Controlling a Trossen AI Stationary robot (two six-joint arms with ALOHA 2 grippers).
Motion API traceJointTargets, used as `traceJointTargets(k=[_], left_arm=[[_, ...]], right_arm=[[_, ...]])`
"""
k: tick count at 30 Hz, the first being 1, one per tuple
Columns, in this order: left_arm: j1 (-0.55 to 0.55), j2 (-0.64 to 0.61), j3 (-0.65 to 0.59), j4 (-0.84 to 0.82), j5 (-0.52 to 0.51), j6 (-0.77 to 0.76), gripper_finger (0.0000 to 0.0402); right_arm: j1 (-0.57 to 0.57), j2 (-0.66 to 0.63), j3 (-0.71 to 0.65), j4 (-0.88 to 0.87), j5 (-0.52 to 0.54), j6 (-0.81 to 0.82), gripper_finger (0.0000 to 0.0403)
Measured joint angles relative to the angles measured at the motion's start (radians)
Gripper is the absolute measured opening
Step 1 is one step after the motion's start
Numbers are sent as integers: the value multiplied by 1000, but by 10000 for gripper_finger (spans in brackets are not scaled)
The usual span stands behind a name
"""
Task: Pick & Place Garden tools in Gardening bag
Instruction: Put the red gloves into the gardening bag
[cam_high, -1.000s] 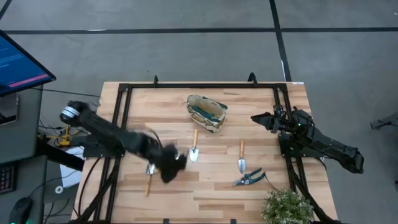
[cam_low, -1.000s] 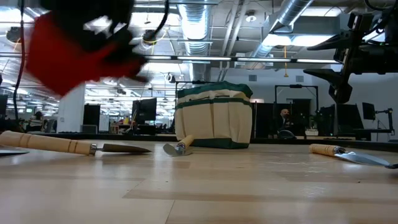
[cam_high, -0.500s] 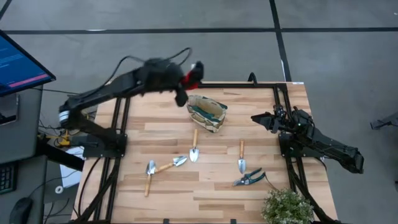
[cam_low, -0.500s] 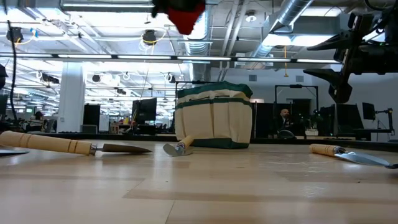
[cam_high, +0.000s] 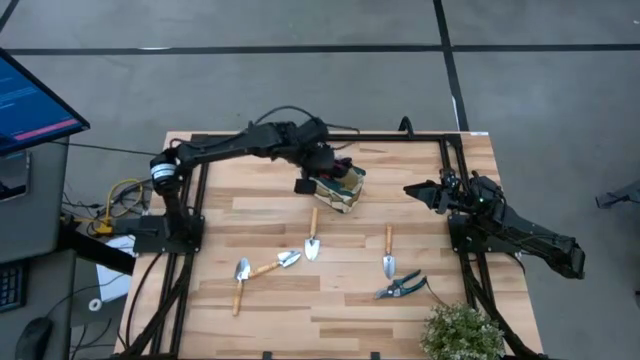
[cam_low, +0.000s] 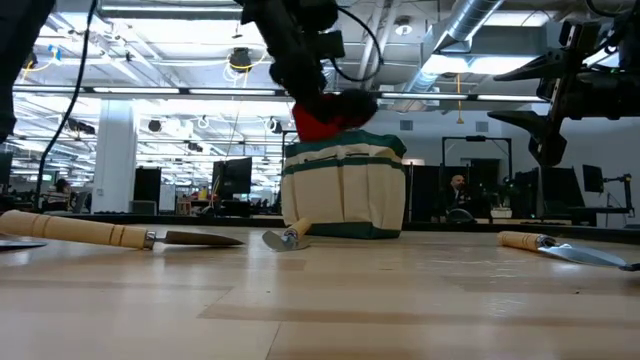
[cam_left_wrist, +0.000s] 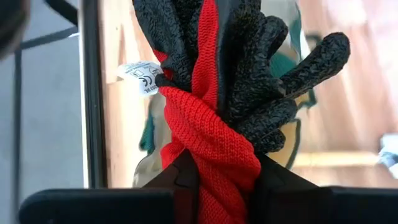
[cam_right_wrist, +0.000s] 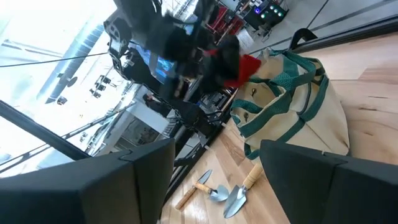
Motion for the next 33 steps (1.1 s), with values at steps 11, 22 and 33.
traceJointTargets(k=[11,22,33], left_arm=[[-45,23,2,5,-75,151,63],[-45,23,2,3,-68,156,137],[-46,23,1,-12,-37,151,193]], right_arm=[[0,0,0,0,0,0,230],[0,0,0,0,0,-3,230],[0,0,0,0,0,-3,230]])
